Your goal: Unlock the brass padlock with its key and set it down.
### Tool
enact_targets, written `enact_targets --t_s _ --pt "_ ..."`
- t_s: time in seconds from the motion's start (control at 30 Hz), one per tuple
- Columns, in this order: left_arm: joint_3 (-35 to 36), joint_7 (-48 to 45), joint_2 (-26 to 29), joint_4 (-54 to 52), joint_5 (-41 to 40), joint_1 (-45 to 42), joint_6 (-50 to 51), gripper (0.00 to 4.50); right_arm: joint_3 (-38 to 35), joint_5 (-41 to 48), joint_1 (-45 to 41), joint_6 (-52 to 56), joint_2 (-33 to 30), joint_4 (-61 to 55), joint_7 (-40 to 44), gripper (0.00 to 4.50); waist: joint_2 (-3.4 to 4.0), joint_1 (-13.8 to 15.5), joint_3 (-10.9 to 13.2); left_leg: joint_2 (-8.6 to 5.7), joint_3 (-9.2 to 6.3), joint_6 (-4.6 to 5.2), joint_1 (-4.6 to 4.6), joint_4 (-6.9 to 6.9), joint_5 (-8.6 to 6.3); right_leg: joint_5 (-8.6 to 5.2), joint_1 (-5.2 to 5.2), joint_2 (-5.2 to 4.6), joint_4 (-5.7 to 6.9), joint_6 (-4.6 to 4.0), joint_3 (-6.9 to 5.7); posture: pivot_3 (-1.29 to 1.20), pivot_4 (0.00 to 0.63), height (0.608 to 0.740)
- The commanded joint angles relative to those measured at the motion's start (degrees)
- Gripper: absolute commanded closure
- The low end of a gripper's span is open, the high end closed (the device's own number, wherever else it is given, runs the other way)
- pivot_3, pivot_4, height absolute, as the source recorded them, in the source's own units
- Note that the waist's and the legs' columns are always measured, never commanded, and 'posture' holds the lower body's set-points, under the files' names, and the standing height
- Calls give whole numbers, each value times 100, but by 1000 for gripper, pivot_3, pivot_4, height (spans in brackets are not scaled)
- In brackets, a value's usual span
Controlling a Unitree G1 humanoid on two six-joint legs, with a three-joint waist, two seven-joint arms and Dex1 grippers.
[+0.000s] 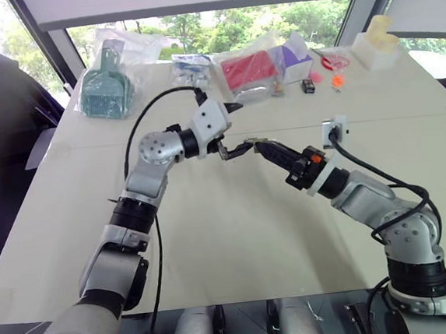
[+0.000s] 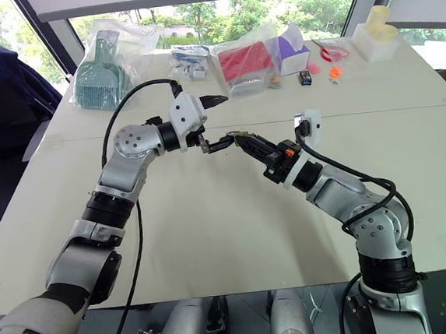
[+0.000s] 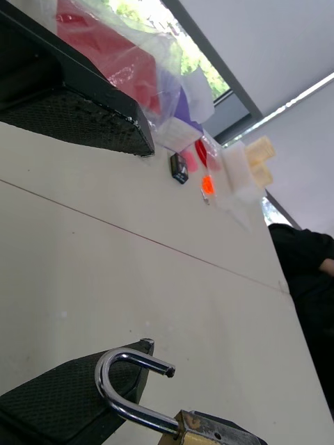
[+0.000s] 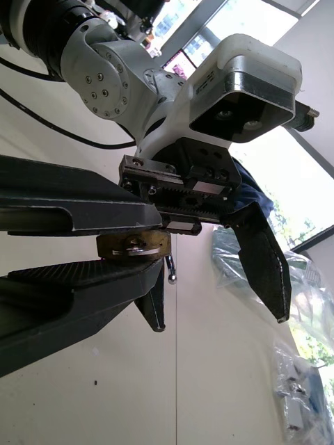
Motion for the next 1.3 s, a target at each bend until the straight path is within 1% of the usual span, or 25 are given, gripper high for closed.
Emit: enact_targets --t_s 0.03,0.4,0.53,0.63,0.67,0.77,0.83,0.9,0.97,1.03,1.07,1.1,1.17,1.2,1.23,1.27,1.3 --pt "240 254 0 -165 -1 -103 -137 166 -26 97 44 23 16 -216 4 4483 0 -1 0 0 0 0 0 0 0 0 0 0 0 0 0 0 150 735" --pt "192 420 62 -357 64 126 0 166 -7 14 19 54 45 -125 -63 4483 0 -1 0 0 0 0 0 0 0 0 0 0 0 0 0 0 150 735" --pt "121 38 388 -453 0 347 743 166 -153 1 19 111 51 70 -304 4483 0 -16 0 0 0 0 0 -1 0 0 -1 0 1 0 0 0 150 735" --pt "269 -717 848 -1070 -660 773 1968 166 -86 -31 -22 925 -189 874 -753 4483 1 -50 0 2 1 -5 2 -1 3 0 -2 2 5 -1 0 0 150 735" --pt "293 -867 957 -1270 -811 870 2285 166 -42 -54 -37 1167 -262 1075 -823 4483 0 -69 0 3 2 -30 2 -2 17 -1 -3 1 6 -1 0 0 150 735" --pt "360 -1235 1350 -2165 -1346 1295 3222 166 9 -172 -108 1463 -340 1517 -698 4483 2 -58 2 3 1 -33 -6 -2 18 -11 -12 -1 5 -19 1 0 150 735" --pt "414 -1312 1550 -2702 -1606 1561 3688 166 -50 -200 -249 1539 -315 1780 -570 4483 3 -55 2 3 2 -34 -9 -2 18 -11 -15 -2 6 -20 2 0 150 735" --pt "463 -1218 1645 -3087 -1737 1767 3968 166 -16 -347 -388 1538 -336 1980 -423 4483 4 -56 2 3 2 -33 -6 -2 18 -11 -12 -1 4 -20 2 0 150 735" --pt "500 -1049 1664 -3299 -1769 1901 4109 166 186 -697 -495 1506 -424 2103 -287 4483 4 -49 2 2 0 -29 -5 -2 16 -12 -9 -1 2 -20 2 0 150 735" --pt "556 -910 1640 -3446 -1850 1994 4269 125 345 -986 -562 1505 -468 2197 -149 3491 3 -47 1 2 -1 -24 -4 -2 13 -12 -9 1 3 -20 1 0 150 735" --pt "575 -855 1628 -3505 -1885 2031 4325 125 395 -1093 -579 1511 -482 2215 -74 3155 3 -42 1 2 -1 -25 -4 -2 13 -12 -9 2 3 -20 1 0 150 735" --pt "586 -816 1623 -3544 -1910 2053 4363 125 415 -1170 -590 1520 -483 2223 -11 2685 3 -46 1 2 -1 -26 -4 -2 14 -12 -9 2 3 -20 1 0 150 735" --pt "584 -769 1611 -3668 -1969 2144 4434 125 499 -1370 -578 1507 -578 2166 161 1659 2 -52 0 3 -1 -30 1 -2 17 -12 -3 4 2 -19 1 0 150 735" --pt "580 -751 1605 -3707 -1994 2175 4449 125 544 -1497 -558 1473 -679 2109 252 1107 2 -47 0 3 -1 -30 2 -2 16 -12 -1 4 2 -20 1 0 150 735" --pt "575 -733 1606 -3733 -2017 2194 4460 125 574 -1592 -544 1447 -748 2071 322 710 2 -33 0 3 -1 -29 9 -2 16 -12 6 3 1 -20 1 0 150 735" --pt "576 -717 1604 -3759 -2036 2220 4469 125 620 -1723 -472 1358 -955 1915 495 120 2 -27 0 2 -1 -18 14 -1 9 -13 10 2 1 -21 1 0 150 735" --pt "579 -720 1619 -3777 -2053 2270 4477 125 615 -1886 -334 1203 -1286 1669 696 120 -1 -7 -2 2 -1 -12 14 -1 5 -13 11 2 1 -21 1 0 150 735"
